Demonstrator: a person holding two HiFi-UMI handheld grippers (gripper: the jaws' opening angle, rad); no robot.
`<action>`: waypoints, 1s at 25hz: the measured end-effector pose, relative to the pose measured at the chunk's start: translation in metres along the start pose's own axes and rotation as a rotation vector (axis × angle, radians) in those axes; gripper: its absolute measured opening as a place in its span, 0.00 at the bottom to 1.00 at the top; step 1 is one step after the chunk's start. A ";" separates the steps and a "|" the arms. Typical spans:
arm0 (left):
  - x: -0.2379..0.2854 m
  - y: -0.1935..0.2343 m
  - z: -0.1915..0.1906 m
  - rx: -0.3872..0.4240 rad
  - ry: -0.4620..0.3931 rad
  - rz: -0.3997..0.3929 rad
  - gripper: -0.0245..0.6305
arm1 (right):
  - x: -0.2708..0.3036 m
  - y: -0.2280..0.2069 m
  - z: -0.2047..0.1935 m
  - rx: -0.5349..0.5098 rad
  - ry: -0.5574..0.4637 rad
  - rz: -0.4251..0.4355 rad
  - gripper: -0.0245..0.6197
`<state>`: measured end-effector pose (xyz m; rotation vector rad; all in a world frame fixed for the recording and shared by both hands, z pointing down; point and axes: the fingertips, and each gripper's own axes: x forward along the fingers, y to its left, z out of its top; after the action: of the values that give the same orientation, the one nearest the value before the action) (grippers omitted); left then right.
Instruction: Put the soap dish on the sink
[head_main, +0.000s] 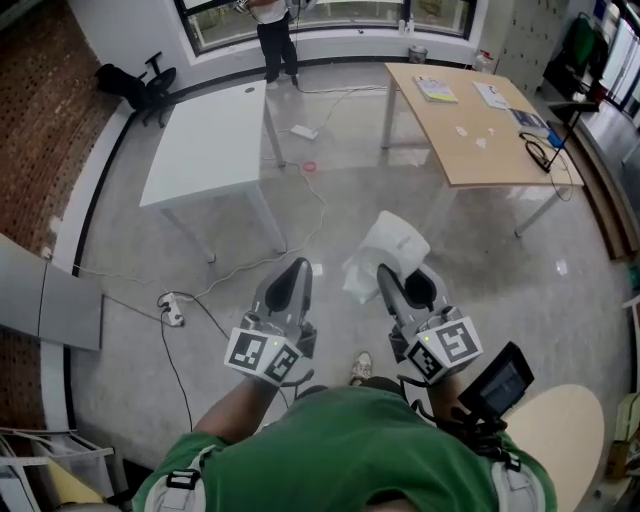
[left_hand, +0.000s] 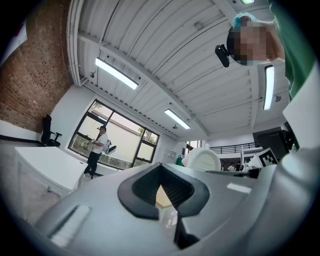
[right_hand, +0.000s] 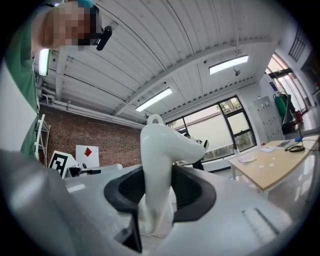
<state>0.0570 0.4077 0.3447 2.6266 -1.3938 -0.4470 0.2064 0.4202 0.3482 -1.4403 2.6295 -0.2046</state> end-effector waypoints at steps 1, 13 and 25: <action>0.007 0.000 0.000 0.003 -0.003 0.007 0.05 | 0.004 -0.007 0.002 0.001 0.000 0.009 0.25; 0.052 0.003 -0.016 0.032 0.008 0.094 0.05 | 0.035 -0.062 0.001 0.036 0.013 0.083 0.25; 0.097 0.056 -0.013 0.021 -0.010 0.096 0.05 | 0.104 -0.084 -0.007 0.032 0.035 0.077 0.25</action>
<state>0.0679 0.2959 0.3525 2.5637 -1.5276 -0.4358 0.2195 0.2882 0.3646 -1.3348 2.6907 -0.2639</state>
